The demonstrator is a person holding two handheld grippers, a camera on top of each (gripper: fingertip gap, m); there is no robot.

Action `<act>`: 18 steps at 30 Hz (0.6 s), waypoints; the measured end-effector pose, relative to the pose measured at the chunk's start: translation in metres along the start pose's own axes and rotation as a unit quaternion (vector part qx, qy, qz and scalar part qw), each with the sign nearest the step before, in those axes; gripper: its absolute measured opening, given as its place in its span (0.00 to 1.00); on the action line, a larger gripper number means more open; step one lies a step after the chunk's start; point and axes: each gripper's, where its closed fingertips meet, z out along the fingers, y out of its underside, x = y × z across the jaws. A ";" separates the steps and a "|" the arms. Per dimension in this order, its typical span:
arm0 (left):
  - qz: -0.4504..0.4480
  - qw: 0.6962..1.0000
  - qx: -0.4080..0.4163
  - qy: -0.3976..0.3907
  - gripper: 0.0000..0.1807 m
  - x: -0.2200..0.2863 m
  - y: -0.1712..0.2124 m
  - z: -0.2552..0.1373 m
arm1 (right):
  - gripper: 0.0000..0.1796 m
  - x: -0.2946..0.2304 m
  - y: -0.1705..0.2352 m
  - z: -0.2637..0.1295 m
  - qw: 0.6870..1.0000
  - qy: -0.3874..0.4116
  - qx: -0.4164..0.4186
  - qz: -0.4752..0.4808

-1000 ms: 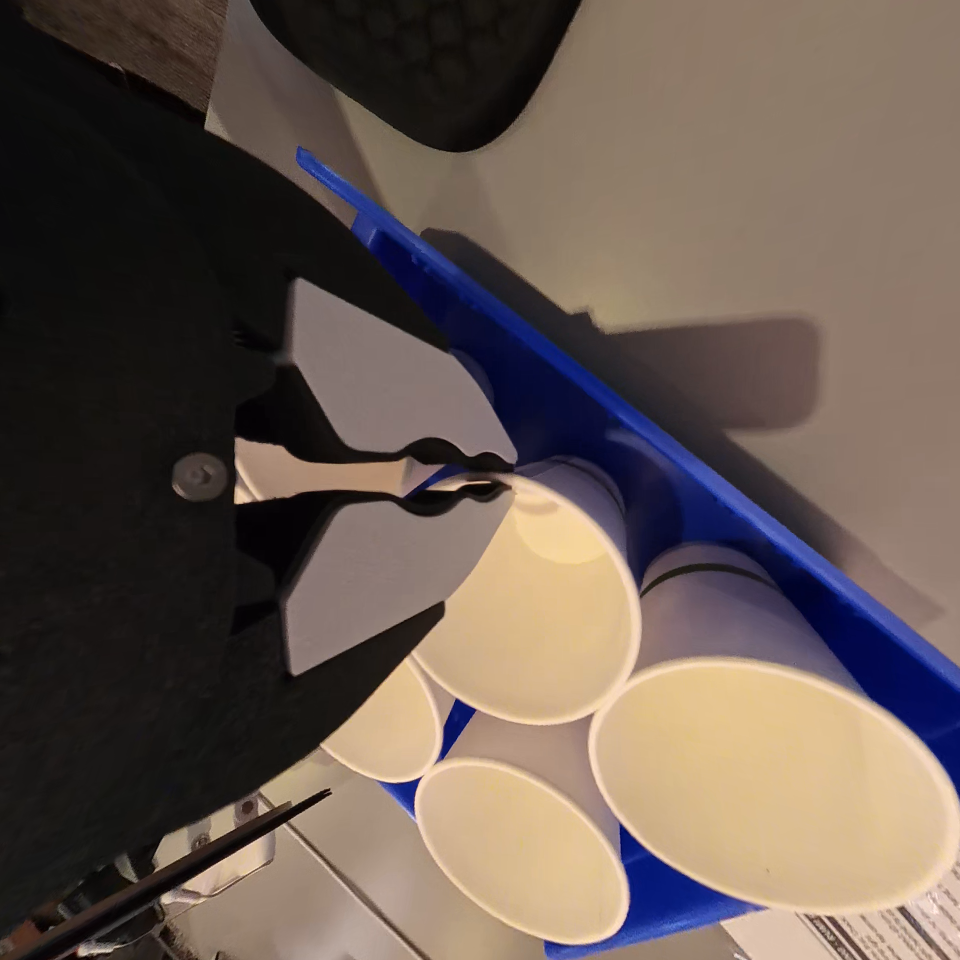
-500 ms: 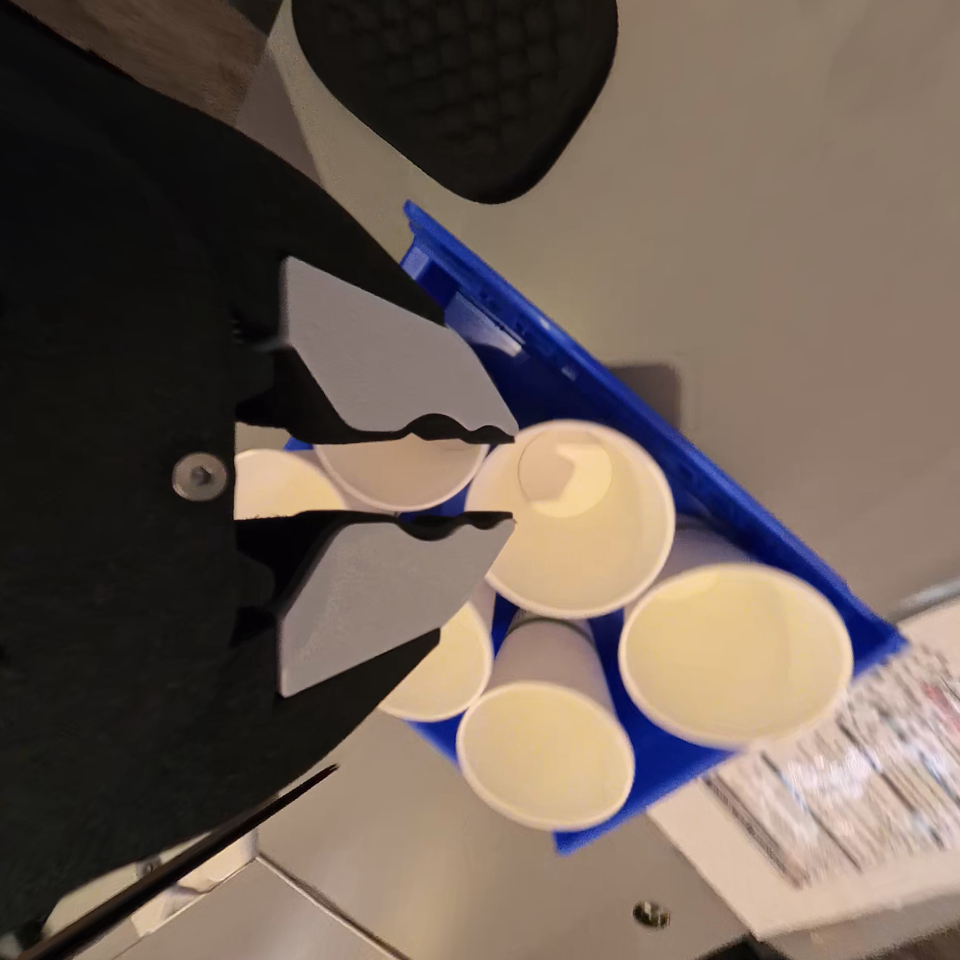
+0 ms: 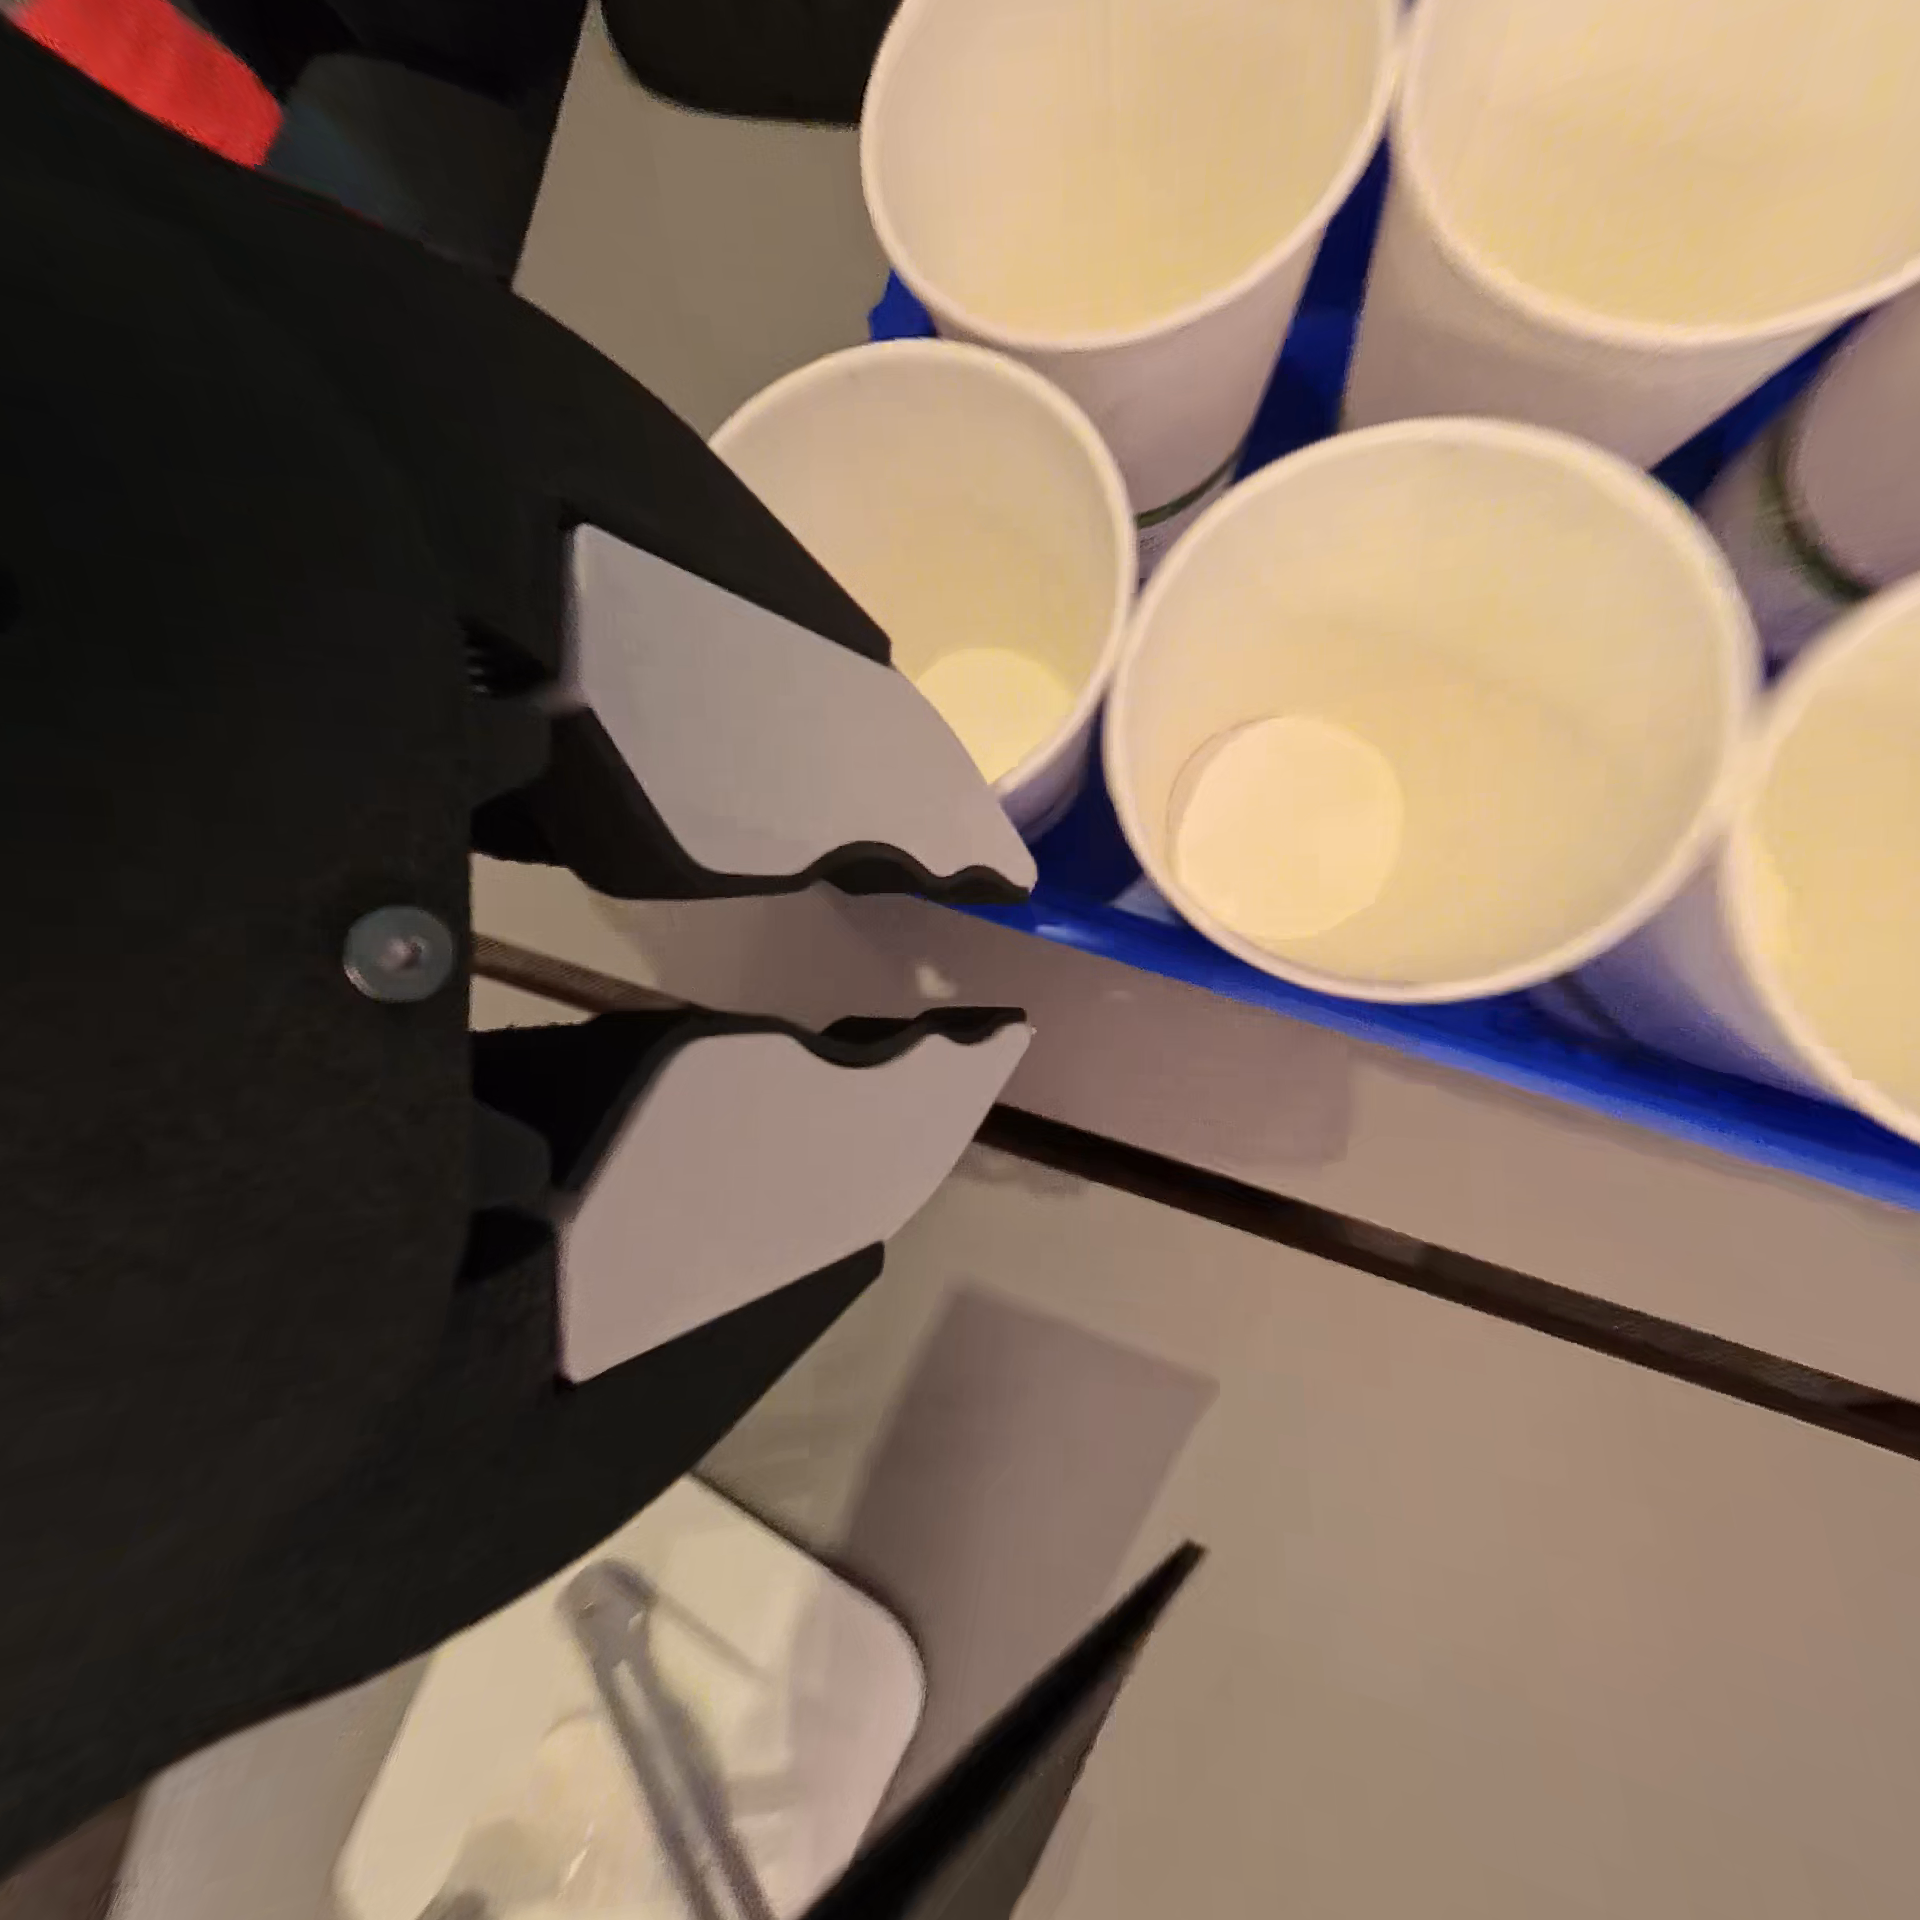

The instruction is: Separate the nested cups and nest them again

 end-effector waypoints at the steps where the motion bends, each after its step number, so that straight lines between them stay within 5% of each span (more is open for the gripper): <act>1: 0.001 1.000 -0.004 -0.016 0.45 -0.004 0.002 -0.008 | 0.10 0.001 -0.008 0.000 1.000 -0.017 0.023 0.009; 6: -0.021 0.996 -0.023 -0.089 0.45 -0.020 0.023 -0.052 | 0.10 -0.005 -0.018 0.003 0.994 -0.103 0.022 0.025; 11: -0.052 0.974 -0.083 -0.204 0.45 -0.050 0.067 -0.114 | 0.10 -0.004 -0.003 0.021 0.994 -0.094 -0.049 0.023; 15: -0.074 0.897 -0.176 -0.399 0.43 -0.106 0.121 -0.201 | 0.09 -0.008 0.003 0.032 0.990 -0.096 -0.091 0.040; 18: -0.131 0.849 -0.200 -0.472 0.41 -0.121 0.158 -0.250 | 0.05 -0.009 0.004 0.040 0.990 -0.077 -0.113 0.025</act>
